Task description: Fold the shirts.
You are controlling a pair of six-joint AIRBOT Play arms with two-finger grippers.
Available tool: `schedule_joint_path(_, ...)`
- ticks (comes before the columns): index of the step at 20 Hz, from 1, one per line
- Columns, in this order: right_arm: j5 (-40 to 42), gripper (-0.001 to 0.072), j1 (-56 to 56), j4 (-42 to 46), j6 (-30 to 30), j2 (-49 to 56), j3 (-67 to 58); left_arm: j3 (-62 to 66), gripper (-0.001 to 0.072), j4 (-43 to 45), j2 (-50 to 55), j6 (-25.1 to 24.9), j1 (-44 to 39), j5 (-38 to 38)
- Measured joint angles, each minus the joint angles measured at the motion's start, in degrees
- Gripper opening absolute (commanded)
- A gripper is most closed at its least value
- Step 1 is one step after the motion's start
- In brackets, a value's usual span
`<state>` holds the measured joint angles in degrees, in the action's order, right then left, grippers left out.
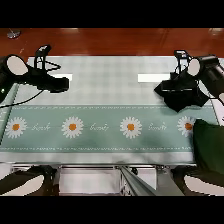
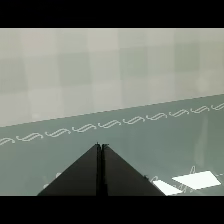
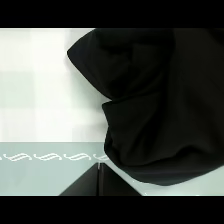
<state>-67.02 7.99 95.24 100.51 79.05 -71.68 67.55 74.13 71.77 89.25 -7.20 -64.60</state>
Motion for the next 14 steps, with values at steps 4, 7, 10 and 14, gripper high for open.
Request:
schedule_joint_path(4,0.02,0.0031,0.0,-0.07,0.0,0.0,0.0,0.0,0.0022,-0.02,0.0,0.0,0.0,0.09)
schedule_joint_path(7,0.72,0.0038,0.0,0.0,0.0,0.0,0.0,0.0,0.0022,0.0,0.04,0.0,0.0,3.39)
schedule_joint_path(10,6.16,0.0623,0.0,3.08,0.04,0.04,0.0,0.0,0.0232,0.0,0.52,-0.04,0.0,9.35)
schedule_joint_path(14,15.78,0.0623,-1.95,12.94,3.8,1.9,0.0,-0.02,0.0704,0.31,2.73,0.11,0.11,19.26)
